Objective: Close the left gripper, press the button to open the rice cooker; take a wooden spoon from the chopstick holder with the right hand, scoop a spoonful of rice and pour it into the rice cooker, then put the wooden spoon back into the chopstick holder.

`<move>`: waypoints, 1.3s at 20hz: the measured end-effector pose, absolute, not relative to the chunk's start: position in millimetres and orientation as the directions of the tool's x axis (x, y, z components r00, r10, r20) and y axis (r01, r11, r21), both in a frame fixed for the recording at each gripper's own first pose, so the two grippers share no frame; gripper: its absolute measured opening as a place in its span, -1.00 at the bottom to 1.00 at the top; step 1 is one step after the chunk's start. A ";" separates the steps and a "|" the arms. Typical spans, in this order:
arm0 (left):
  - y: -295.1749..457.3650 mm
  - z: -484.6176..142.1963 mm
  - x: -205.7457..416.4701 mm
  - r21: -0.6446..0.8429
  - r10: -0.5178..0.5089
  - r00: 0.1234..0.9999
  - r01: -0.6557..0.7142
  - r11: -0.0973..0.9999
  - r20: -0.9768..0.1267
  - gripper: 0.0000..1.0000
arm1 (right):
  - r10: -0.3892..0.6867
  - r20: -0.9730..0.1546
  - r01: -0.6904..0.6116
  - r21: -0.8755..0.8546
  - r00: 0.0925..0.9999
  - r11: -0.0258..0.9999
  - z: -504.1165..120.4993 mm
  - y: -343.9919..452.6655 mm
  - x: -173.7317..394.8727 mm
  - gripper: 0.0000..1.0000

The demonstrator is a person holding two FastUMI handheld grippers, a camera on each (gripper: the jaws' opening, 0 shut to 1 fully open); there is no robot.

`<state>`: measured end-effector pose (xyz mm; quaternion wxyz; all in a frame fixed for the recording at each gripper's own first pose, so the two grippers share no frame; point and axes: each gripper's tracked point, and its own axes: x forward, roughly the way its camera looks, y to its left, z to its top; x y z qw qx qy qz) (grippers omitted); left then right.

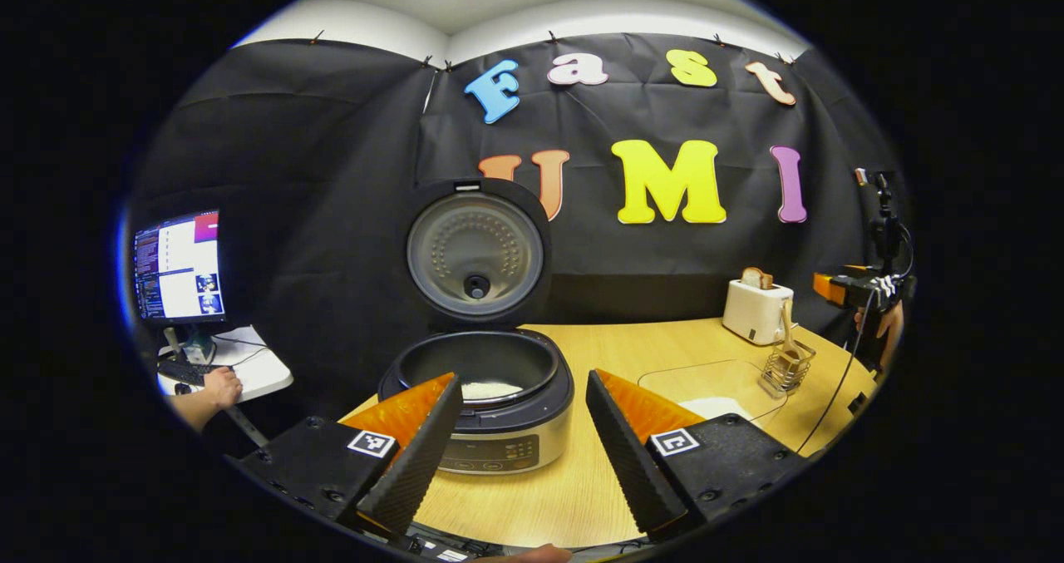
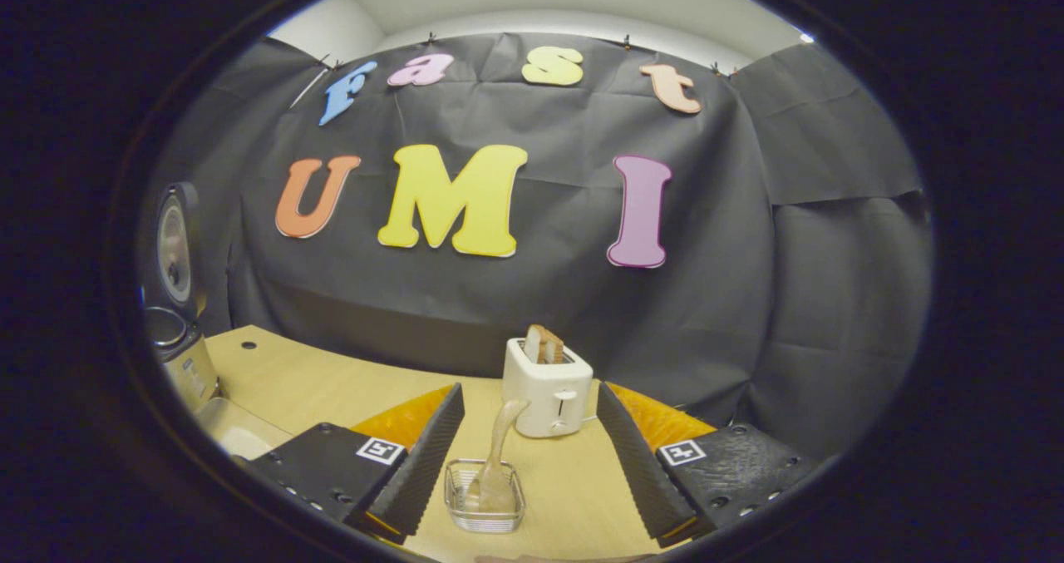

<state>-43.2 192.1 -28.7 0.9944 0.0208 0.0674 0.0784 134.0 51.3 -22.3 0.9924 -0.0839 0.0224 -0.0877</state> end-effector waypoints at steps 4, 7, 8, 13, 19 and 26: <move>197.9 -9.6 -37.3 0.064 0.181 0.976 -0.174 0.983 -0.123 0.91 | -0.162 -0.013 0.159 -0.147 0.987 0.976 -10.2 41.0 108.0 0.91; 201.7 17.1 -24.8 0.049 0.189 0.976 -0.184 0.982 -0.105 0.90 | -0.130 0.010 0.131 -0.129 0.991 0.983 -6.7 35.8 92.1 0.90; 204.7 25.0 -21.4 0.049 0.197 0.975 -0.192 0.980 -0.108 0.90 | -0.128 0.008 0.128 -0.122 0.992 0.984 -8.9 32.3 88.9 0.92; 221.6 65.8 3.0 0.057 0.240 0.967 -0.236 0.970 -0.082 0.91 | -0.102 -0.017 0.101 -0.077 0.995 0.992 -22.6 22.5 72.3 0.90; 238.1 109.4 33.7 0.063 0.280 0.958 -0.277 0.959 -0.061 0.90 | -0.078 0.001 0.078 -0.072 0.997 0.994 -28.2 18.3 48.3 0.90; 250.7 171.5 86.2 0.065 0.314 0.948 -0.311 0.948 -0.049 0.90 | -0.053 -0.014 0.052 -0.037 0.999 0.998 -38.9 13.4 29.1 0.90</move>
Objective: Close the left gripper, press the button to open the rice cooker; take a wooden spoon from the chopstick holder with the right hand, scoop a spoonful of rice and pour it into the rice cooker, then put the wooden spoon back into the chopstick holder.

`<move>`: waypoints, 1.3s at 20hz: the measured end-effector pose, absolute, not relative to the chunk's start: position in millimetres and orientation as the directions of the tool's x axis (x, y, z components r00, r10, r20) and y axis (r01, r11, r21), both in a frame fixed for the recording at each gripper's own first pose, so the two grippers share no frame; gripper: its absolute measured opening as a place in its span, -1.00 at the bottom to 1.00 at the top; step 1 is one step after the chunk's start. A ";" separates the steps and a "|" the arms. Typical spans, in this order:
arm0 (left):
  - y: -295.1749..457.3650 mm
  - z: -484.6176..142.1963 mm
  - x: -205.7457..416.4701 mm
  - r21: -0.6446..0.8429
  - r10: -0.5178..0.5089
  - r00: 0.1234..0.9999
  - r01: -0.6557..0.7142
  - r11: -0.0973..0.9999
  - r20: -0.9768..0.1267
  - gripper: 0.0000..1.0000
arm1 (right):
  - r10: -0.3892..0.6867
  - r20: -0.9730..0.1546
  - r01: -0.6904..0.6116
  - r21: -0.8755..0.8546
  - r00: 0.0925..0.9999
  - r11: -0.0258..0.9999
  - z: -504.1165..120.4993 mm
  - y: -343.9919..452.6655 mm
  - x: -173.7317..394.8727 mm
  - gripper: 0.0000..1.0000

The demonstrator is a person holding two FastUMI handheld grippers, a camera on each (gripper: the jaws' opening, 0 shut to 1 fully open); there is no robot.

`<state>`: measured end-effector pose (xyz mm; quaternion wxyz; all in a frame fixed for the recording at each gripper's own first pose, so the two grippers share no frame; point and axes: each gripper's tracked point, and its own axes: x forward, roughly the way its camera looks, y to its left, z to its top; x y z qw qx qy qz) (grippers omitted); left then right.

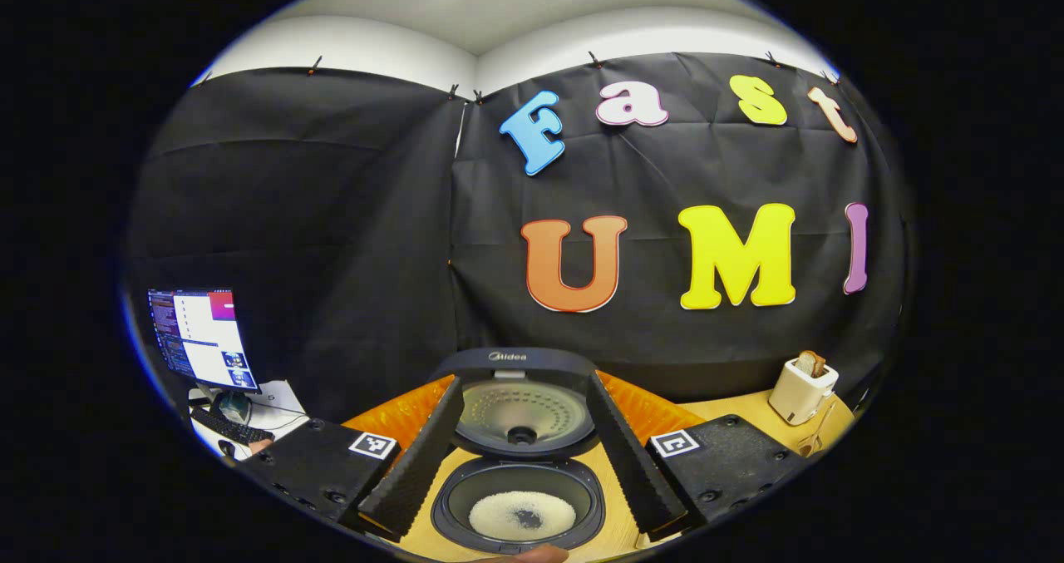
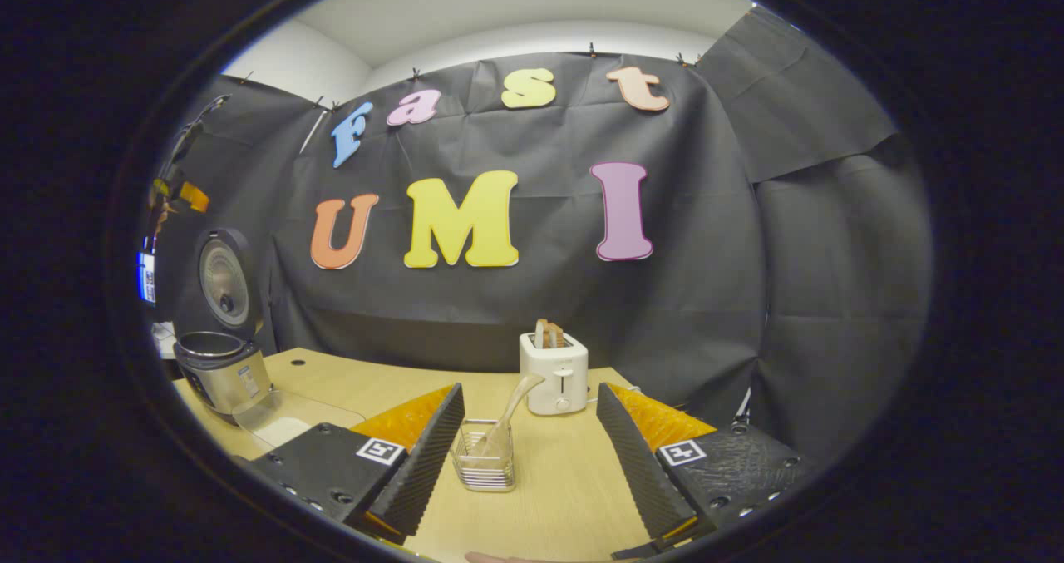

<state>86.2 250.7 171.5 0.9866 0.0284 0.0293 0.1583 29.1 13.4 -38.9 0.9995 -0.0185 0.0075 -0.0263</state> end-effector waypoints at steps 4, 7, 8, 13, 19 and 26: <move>270.5 197.9 123.9 0.024 0.359 0.933 -0.359 0.933 -0.020 0.90 | -0.023 0.016 0.023 -0.024 1.000 0.999 -30.6 12.3 12.3 0.90; 284.8 214.5 156.3 -0.003 0.364 0.931 -0.364 0.932 0.028 0.90 | -0.018 0.036 0.019 -0.028 0.999 0.999 -26.3 8.1 6.7 0.92; 288.1 217.2 168.9 -0.010 0.356 0.934 -0.356 0.934 0.037 0.90 | -0.015 0.044 0.016 -0.025 0.999 1.000 -22.7 5.6 4.2 0.90; 295.9 196.1 216.5 -0.043 0.344 0.939 -0.344 0.938 -0.003 0.91 | -0.019 0.074 0.016 0.038 0.997 0.999 -12.9 -10.9 4.2 0.90; 303.7 188.4 229.3 0.007 0.362 0.932 -0.362 0.932 0.000 0.91 | 0.083 0.028 -0.084 0.056 0.996 0.995 -29.4 8.8 12.4 0.91; 303.2 165.6 234.1 0.001 0.334 0.940 -0.335 0.942 -0.069 0.92 | 0.103 0.026 -0.104 0.034 0.994 0.994 -30.3 19.7 9.4 0.92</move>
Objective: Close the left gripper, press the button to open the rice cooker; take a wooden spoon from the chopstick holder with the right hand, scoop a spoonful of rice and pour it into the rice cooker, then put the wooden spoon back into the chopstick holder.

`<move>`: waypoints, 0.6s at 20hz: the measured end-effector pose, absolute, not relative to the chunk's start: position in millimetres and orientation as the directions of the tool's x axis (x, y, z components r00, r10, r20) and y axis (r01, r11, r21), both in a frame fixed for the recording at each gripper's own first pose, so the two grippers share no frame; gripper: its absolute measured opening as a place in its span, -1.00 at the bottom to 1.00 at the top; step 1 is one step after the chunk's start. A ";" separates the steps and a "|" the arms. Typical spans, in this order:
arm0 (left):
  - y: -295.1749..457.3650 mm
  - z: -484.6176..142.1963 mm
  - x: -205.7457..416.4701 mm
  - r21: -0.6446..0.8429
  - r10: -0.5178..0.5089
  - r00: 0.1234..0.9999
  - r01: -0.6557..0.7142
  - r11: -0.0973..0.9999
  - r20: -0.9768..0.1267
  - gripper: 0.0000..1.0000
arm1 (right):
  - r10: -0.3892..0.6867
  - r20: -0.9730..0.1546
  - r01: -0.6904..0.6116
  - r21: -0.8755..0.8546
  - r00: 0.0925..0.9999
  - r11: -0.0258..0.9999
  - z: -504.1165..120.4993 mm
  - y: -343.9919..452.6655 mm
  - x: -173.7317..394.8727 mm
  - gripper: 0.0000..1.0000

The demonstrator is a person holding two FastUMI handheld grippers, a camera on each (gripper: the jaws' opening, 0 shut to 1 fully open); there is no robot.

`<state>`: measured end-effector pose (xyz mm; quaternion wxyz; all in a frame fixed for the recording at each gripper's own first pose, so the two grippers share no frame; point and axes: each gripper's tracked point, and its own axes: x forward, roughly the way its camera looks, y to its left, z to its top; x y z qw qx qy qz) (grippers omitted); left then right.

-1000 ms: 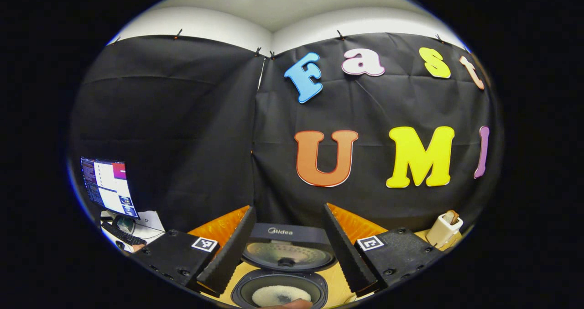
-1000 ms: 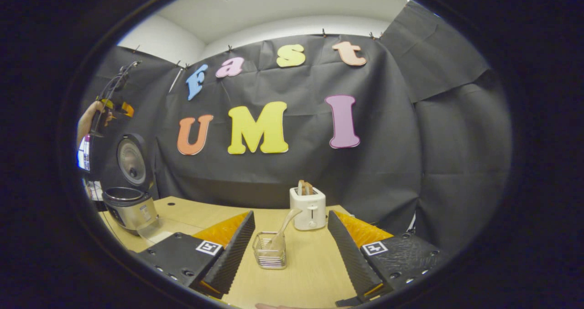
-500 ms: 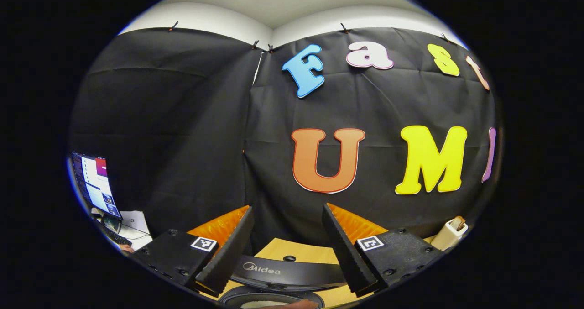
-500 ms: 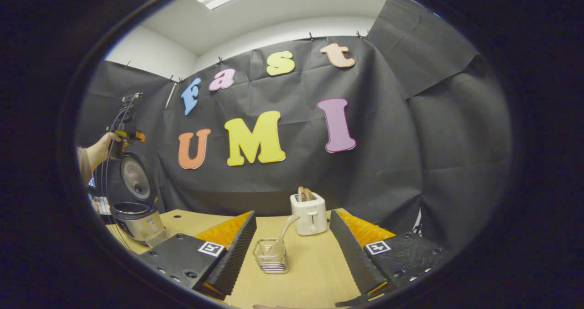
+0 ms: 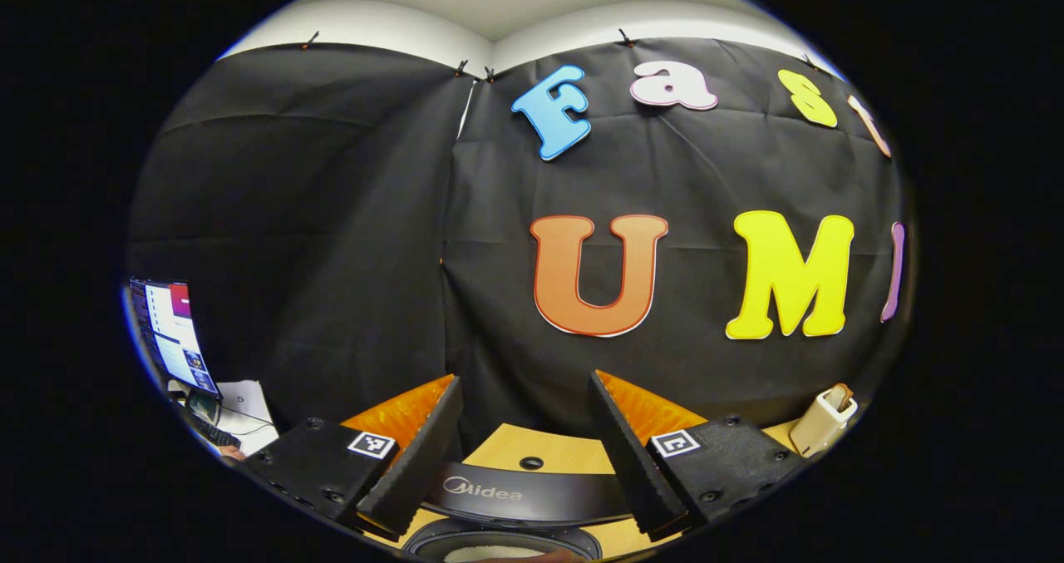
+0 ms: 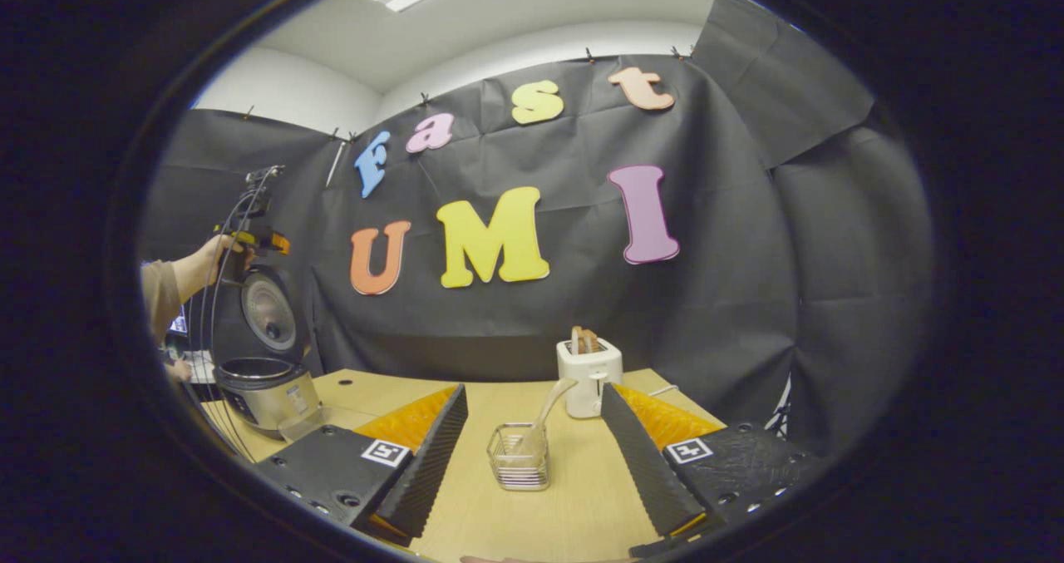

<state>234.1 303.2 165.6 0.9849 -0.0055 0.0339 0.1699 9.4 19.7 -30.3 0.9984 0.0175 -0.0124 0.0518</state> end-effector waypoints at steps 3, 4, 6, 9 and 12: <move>296.4 149.6 237.0 0.020 0.315 0.944 -0.314 0.949 -0.100 0.92 | 0.092 0.038 -0.092 0.010 0.995 0.996 -28.7 17.4 9.0 0.92; 297.2 145.2 234.5 0.049 0.332 0.938 -0.329 0.943 -0.099 0.92 | 0.082 0.040 -0.082 0.000 0.996 0.997 -28.3 15.7 9.9 0.92; 295.7 143.9 233.1 0.130 0.350 0.935 -0.339 0.932 -0.067 0.91 | 0.073 0.032 -0.073 -0.011 0.997 0.997 -29.1 15.3 7.4 0.91; 292.6 142.3 218.5 0.194 0.362 0.931 -0.349 0.917 -0.038 1.00 | 0.097 0.043 -0.097 -0.006 0.994 0.995 -23.2 23.0 0.7 0.92; 285.9 139.5 201.2 0.140 0.328 0.944 -0.322 0.936 -0.028 1.00 | 0.107 0.050 -0.107 -0.013 0.993 0.994 -22.4 26.1 -1.6 0.92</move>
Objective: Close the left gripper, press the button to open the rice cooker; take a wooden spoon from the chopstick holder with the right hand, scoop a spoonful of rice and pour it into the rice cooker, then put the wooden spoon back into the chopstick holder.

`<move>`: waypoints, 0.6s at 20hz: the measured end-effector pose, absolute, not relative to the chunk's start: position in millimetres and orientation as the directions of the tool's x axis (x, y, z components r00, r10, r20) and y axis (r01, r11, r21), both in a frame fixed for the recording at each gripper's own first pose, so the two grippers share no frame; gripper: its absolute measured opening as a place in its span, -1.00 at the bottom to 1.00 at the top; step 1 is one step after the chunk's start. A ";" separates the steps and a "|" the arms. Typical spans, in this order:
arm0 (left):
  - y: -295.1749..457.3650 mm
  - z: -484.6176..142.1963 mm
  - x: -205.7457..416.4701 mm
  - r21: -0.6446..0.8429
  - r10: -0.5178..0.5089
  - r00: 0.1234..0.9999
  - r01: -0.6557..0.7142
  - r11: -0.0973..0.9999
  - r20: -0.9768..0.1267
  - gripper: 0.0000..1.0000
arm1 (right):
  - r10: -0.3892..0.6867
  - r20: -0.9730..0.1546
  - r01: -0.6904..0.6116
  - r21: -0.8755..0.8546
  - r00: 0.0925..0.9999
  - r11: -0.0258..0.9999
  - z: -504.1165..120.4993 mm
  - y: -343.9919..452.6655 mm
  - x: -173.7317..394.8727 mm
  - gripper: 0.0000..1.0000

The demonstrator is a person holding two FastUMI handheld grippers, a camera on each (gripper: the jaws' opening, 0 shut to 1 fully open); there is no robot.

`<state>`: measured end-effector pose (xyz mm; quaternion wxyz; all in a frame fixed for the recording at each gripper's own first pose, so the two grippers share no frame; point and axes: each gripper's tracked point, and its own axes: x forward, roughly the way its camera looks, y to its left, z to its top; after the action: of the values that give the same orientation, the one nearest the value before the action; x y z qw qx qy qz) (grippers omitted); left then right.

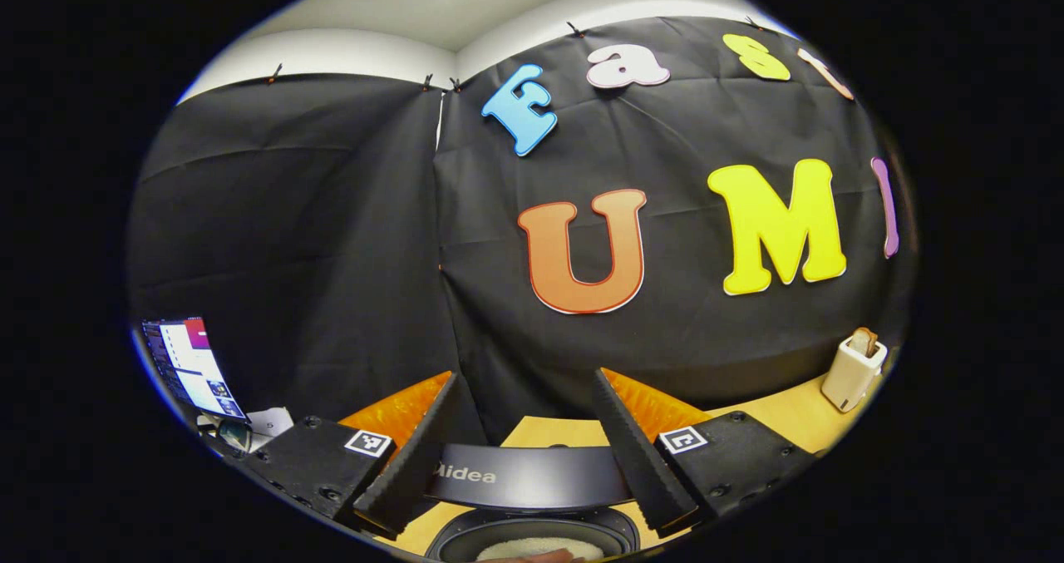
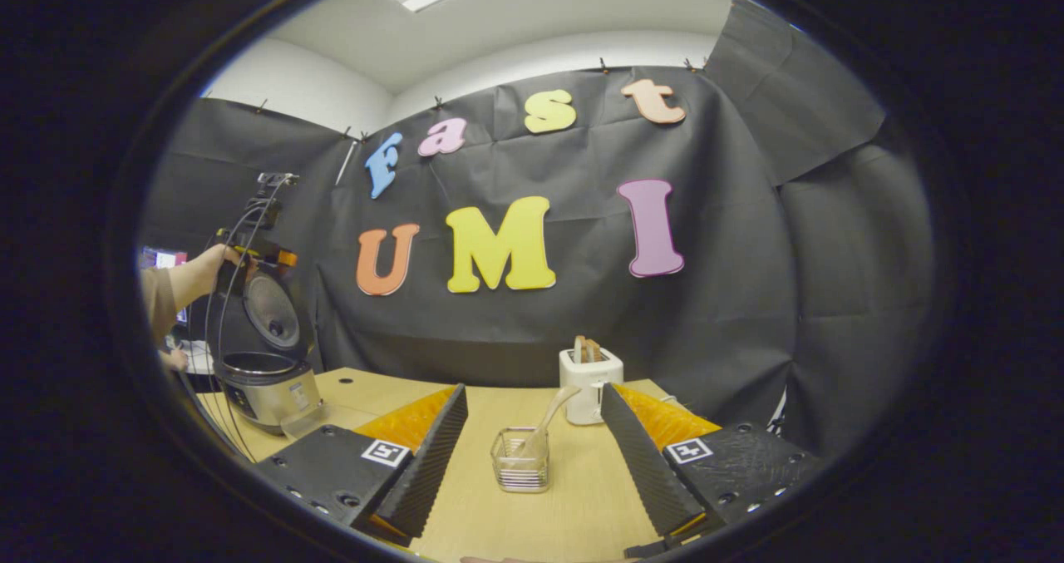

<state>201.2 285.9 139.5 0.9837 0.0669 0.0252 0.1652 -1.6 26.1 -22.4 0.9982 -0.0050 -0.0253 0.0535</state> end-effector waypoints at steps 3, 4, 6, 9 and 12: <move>278.5 133.0 183.8 0.125 0.297 0.955 -0.293 0.948 -0.017 1.00 | 0.106 0.054 -0.105 -0.018 0.993 0.994 -20.9 27.7 -3.9 0.92; 277.6 129.0 176.7 0.140 0.298 0.954 -0.293 0.946 -0.018 1.00 | 0.107 0.056 -0.106 -0.021 0.993 0.994 -19.3 29.4 -5.7 0.83; 274.0 123.0 161.9 0.179 0.299 0.954 -0.292 0.940 -0.016 0.87 | 0.110 0.056 -0.108 -0.034 0.992 0.994 -19.3 32.5 -7.1 0.92; 268.8 110.0 141.3 0.154 0.300 0.953 -0.292 0.944 -0.035 1.00 | 0.118 0.063 -0.115 -0.053 0.991 0.992 -18.0 36.7 -11.7 0.92; 262.3 93.7 119.3 0.157 0.287 0.956 -0.277 0.948 -0.051 1.00 | 0.120 0.063 -0.116 -0.062 0.991 0.991 -16.9 38.3 -13.5 0.91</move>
<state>119.3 262.3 93.7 0.9862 0.0743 0.0369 0.1430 -13.5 38.3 -16.9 0.9973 -0.0290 -0.0333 0.0591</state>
